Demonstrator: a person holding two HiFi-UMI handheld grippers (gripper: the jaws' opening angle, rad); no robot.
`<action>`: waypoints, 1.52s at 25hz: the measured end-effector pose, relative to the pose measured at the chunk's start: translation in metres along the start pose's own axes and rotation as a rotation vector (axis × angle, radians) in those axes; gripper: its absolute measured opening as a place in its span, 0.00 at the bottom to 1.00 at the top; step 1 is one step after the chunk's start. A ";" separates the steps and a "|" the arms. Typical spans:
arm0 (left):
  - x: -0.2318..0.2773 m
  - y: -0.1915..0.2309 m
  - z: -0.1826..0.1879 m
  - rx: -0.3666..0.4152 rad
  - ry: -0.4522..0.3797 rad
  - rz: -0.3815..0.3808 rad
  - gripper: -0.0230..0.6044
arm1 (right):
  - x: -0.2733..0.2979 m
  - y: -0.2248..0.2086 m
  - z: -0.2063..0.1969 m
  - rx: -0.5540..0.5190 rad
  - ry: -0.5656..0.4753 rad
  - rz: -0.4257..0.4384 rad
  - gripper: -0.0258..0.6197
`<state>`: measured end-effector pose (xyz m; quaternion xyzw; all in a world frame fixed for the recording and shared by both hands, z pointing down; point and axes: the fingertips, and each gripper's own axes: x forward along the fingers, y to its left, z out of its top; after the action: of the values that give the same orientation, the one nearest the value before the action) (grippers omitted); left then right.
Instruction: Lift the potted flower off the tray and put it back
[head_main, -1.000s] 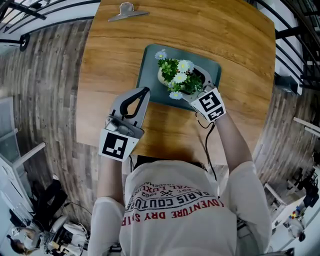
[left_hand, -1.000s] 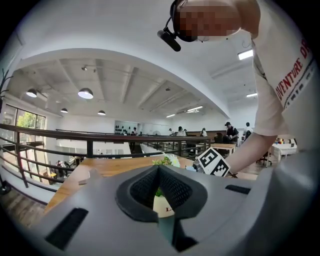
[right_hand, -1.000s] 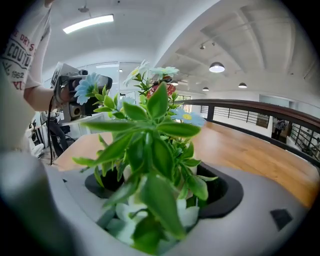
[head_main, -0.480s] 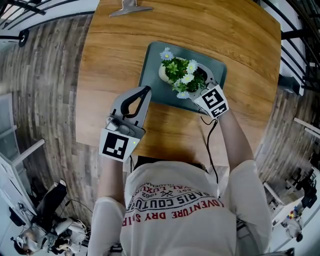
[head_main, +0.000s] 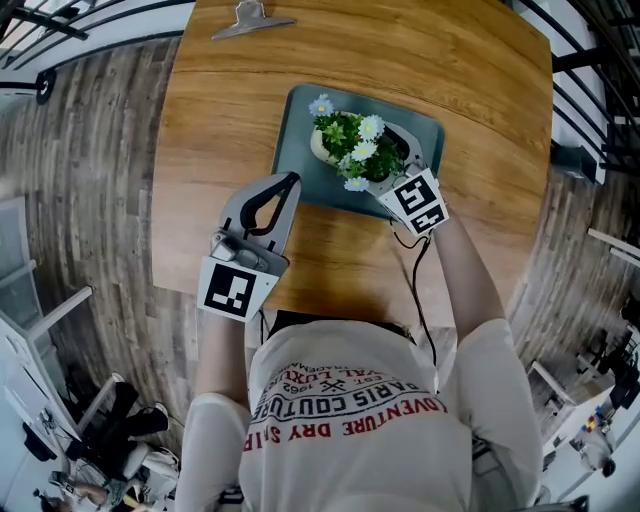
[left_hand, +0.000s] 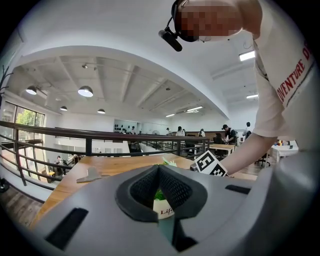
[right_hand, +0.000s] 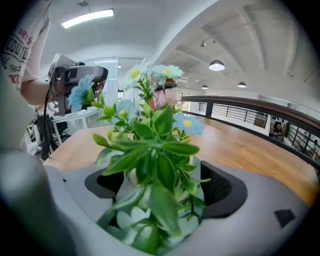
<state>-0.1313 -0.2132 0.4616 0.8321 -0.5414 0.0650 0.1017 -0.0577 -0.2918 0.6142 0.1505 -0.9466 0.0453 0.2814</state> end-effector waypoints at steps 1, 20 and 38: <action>-0.001 -0.002 0.003 0.004 -0.004 -0.003 0.06 | -0.004 -0.001 0.003 0.000 -0.008 -0.012 0.75; -0.025 -0.045 0.082 0.163 -0.128 -0.051 0.06 | -0.166 0.002 0.102 0.099 -0.226 -0.375 0.25; -0.040 -0.077 0.123 0.242 -0.160 -0.071 0.06 | -0.299 0.023 0.146 0.133 -0.456 -0.632 0.08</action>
<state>-0.0775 -0.1769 0.3256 0.8593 -0.5064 0.0594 -0.0407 0.0973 -0.2176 0.3288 0.4584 -0.8870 -0.0168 0.0535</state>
